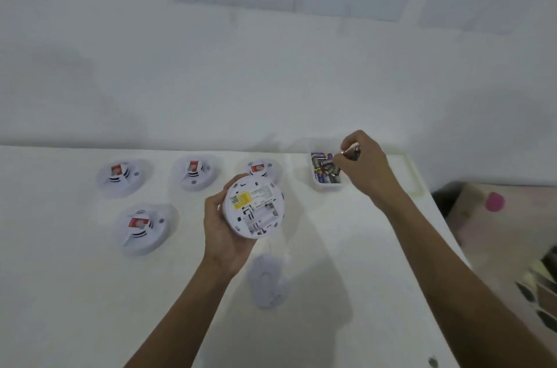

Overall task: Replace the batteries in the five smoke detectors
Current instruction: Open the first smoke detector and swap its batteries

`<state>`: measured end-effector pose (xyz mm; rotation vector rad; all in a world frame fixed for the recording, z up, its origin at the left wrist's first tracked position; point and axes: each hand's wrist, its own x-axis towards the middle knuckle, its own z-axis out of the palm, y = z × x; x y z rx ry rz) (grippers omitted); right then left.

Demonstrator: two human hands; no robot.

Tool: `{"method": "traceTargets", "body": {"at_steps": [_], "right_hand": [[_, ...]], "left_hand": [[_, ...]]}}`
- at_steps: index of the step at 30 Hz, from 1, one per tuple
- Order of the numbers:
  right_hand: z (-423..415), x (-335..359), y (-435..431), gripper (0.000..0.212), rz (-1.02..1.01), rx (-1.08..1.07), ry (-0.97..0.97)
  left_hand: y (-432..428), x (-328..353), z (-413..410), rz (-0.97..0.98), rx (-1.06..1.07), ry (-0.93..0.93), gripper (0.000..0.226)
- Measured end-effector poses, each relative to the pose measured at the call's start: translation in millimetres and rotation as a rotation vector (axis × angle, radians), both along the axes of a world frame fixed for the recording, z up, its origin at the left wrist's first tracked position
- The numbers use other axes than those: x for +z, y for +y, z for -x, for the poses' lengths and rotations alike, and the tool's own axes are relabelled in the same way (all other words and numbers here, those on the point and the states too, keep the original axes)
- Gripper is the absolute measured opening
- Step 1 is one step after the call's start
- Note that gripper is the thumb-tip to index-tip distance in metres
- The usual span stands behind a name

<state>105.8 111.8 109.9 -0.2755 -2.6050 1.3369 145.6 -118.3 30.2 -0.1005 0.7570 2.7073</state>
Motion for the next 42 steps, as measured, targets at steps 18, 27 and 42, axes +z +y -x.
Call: {"method": "traceTargets", "body": {"at_steps": [18, 27, 42], "right_hand": [[125, -95, 138, 0.014, -0.313, 0.029, -0.342], [138, -119, 133, 0.024, -0.502, 0.207, -0.519], [143, -88, 130, 0.019, -0.647, 0.079, -0.151]], "left_hand": [[95, -5, 30, 0.045, -0.002, -0.059, 0.074], [100, -7, 37, 0.09, 0.002, -0.103, 0.09], [99, -13, 42, 0.083, 0.013, -0.119, 0.086]]}}
